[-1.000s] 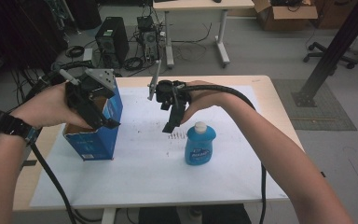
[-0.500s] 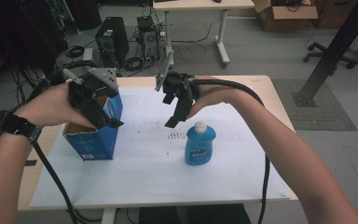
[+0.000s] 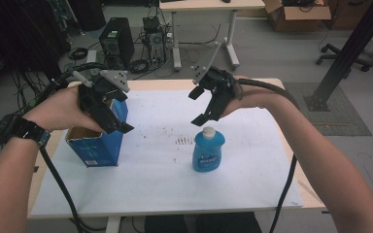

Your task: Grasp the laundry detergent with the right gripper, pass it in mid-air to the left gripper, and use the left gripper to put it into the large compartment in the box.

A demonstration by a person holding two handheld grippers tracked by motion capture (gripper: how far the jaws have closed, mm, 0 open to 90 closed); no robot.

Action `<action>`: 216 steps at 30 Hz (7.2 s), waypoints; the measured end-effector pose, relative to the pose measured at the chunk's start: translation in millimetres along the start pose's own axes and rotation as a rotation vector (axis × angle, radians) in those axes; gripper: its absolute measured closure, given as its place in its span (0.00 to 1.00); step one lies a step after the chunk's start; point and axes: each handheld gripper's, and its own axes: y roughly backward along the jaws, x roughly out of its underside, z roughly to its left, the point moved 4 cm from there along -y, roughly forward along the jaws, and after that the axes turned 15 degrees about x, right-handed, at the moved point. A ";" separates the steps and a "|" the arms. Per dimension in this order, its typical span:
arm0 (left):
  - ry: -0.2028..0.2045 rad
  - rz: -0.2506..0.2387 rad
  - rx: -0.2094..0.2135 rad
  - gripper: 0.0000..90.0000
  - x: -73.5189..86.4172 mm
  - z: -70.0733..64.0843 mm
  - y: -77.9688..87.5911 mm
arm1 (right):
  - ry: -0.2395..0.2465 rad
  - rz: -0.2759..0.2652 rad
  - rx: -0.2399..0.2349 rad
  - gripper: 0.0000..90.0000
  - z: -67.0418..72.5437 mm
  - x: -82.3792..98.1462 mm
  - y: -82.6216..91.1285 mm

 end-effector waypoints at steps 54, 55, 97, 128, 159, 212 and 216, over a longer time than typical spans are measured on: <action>0.028 -0.023 0.049 0.05 -4.9 -0.7 -28.9 | -0.232 -0.304 -0.071 0.06 30.5 146.9 -46.1; 0.027 -0.023 0.049 0.05 -5.0 -0.7 -29.0 | -0.236 -0.307 -0.073 0.06 30.9 147.8 -47.6; 0.020 -0.030 0.064 0.05 -5.2 -0.3 -33.4 | -0.233 -0.368 -0.081 0.18 44.0 144.8 -81.0; 0.020 -0.028 0.071 0.06 -6.0 -1.0 -32.9 | -0.216 -0.378 -0.077 0.25 43.1 143.6 -83.5; 0.019 -0.021 0.069 0.06 -5.8 0.0 -33.6 | -0.198 -0.388 -0.074 0.39 43.9 148.5 -86.7; -0.130 0.025 0.031 0.06 -68.4 -29.3 1.4 | -0.100 -0.374 -0.078 0.46 37.7 14.8 -46.6; -0.154 0.042 0.030 0.06 -75.6 -33.5 -2.3 | -0.100 -0.368 -0.088 0.46 39.2 9.5 -51.1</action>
